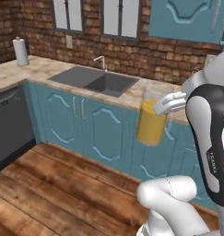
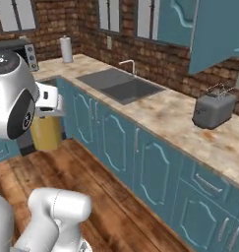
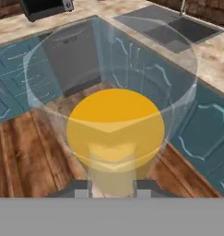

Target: There is a tray on the dining counter. Grab the cup, mug, and pitcher and place them on the tray. The pitcher may be placed next to the tray if it cannot fit the tray.

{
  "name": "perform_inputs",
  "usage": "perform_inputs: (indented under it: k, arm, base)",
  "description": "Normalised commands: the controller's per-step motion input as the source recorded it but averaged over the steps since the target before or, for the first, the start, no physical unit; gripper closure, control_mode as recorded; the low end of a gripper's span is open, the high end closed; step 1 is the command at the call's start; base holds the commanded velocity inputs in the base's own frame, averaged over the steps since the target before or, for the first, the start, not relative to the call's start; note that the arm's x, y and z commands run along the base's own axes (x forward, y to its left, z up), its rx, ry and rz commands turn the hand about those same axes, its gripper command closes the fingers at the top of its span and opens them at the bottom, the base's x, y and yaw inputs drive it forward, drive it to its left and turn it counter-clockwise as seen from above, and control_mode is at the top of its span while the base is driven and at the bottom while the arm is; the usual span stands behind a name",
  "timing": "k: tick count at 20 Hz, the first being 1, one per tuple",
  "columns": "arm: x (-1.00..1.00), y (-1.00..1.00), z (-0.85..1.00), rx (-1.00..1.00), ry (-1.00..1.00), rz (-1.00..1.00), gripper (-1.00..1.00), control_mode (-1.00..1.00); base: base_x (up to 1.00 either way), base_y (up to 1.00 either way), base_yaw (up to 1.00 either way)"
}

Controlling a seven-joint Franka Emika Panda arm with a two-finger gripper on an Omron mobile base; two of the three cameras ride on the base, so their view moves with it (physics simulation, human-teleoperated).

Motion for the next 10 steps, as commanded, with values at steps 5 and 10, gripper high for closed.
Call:
perform_inputs:
  k: [5, 10]
  arm:
    - [0.00, 0.00, 0.00, 0.00, 0.00, 0.00, 1.00, 1.00]
    - [0.00, 0.00, 0.00, 0.00, 0.00, 0.00, 1.00, 1.00]
  base:
    - [-0.02, 0.72, 0.53]
    - [0.06, 0.43, 0.60]
